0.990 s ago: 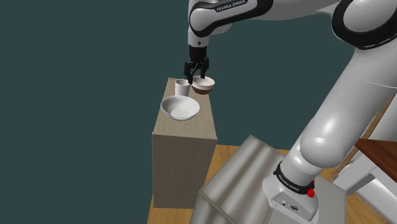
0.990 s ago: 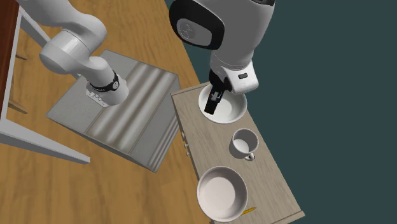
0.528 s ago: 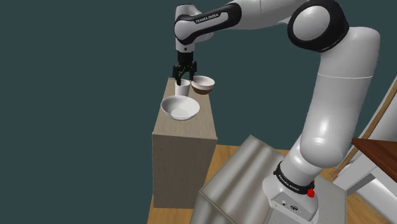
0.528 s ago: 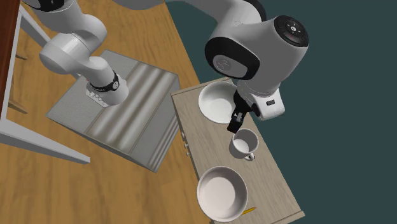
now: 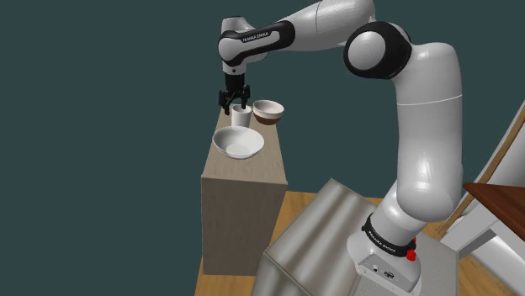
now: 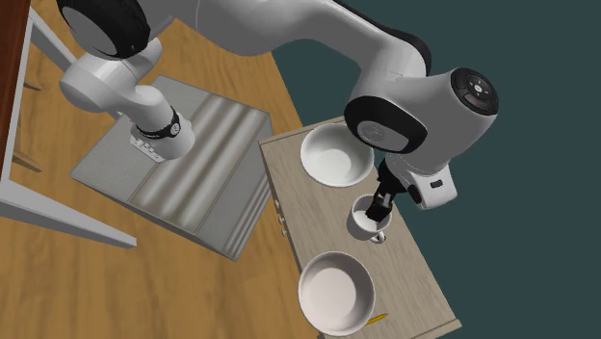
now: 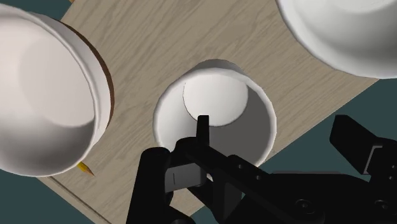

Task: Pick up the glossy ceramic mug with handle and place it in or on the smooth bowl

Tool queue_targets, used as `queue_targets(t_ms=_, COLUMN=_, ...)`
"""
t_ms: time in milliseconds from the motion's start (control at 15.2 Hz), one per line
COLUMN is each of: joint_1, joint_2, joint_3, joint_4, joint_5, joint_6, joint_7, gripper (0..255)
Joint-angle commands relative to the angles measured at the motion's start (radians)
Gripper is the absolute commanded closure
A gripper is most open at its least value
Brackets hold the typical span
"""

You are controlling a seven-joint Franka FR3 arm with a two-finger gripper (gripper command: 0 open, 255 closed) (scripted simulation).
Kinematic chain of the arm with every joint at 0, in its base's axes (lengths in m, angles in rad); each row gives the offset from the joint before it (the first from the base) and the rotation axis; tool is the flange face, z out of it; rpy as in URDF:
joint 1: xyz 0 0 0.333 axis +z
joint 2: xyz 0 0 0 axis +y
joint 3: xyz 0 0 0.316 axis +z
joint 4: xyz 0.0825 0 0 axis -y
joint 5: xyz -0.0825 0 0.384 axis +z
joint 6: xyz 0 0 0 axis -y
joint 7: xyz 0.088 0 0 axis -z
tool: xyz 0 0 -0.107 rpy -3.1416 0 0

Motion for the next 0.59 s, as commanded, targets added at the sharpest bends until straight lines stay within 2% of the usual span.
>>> queue_targets(t_ms=0, joint_1=-0.001, joint_2=0.006, joint_3=0.000, joint_4=-0.016, joint_5=-0.001, joint_6=0.022, joint_7=0.001, gripper=0)
queue_targets(t_ms=198, joint_1=-0.002, joint_2=0.016, joint_3=-0.001, joint_4=-0.049, joint_5=-0.002, joint_6=0.065, joint_7=0.002, gripper=0)
queue_targets(t_ms=528, joint_1=-0.002, joint_2=0.016, joint_3=-0.001, joint_4=-0.049, joint_5=-0.002, joint_6=0.065, joint_7=0.002, gripper=0)
